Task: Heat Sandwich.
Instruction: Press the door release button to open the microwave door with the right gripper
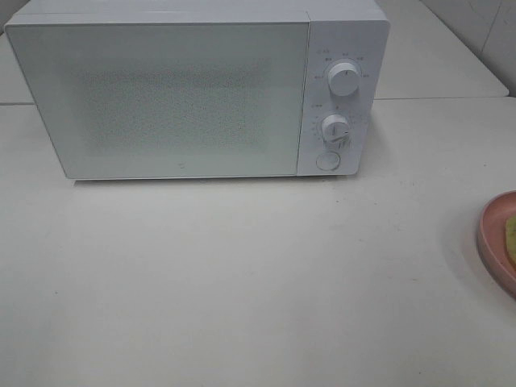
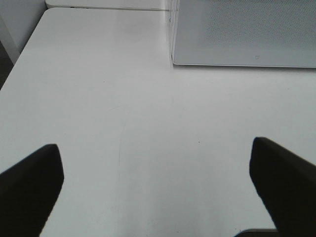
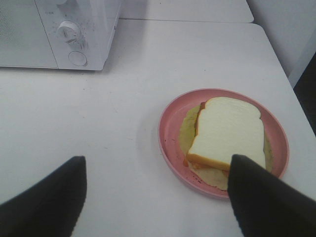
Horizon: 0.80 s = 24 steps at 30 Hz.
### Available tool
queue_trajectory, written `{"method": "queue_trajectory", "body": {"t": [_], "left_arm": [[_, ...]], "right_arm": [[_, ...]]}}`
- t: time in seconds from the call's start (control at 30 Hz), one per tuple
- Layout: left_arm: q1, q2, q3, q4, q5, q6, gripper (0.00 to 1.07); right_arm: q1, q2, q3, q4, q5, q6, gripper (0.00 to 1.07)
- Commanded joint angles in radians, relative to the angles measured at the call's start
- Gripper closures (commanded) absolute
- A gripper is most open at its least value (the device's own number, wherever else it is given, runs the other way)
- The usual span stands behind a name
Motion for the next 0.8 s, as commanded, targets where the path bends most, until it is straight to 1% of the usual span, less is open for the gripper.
{"method": "queue_trajectory", "body": {"t": [0.03, 0.5, 0.63, 0.67, 0.8], "left_arm": [[0.006, -0.017, 0.001, -0.005, -0.014, -0.005, 0.09], [0.006, -0.017, 0.001, -0.005, -0.014, -0.005, 0.09], [0.006, -0.017, 0.001, -0.005, -0.014, -0.005, 0.09], [0.006, -0.017, 0.001, -0.005, -0.014, -0.005, 0.09], [0.006, -0.017, 0.001, -0.005, -0.014, -0.005, 0.09]], "right_arm": [[-0.005, -0.028, 0.001, 0.002, -0.004, 0.002, 0.31], [-0.005, -0.018, -0.008, 0.010, -0.009, -0.001, 0.31], [-0.005, 0.033, -0.039, 0.011, -0.027, 0.001, 0.31], [-0.005, 0.070, -0.054, 0.011, -0.044, 0.002, 0.31], [-0.005, 0.122, -0.057, 0.011, -0.090, 0.002, 0.31]]}}
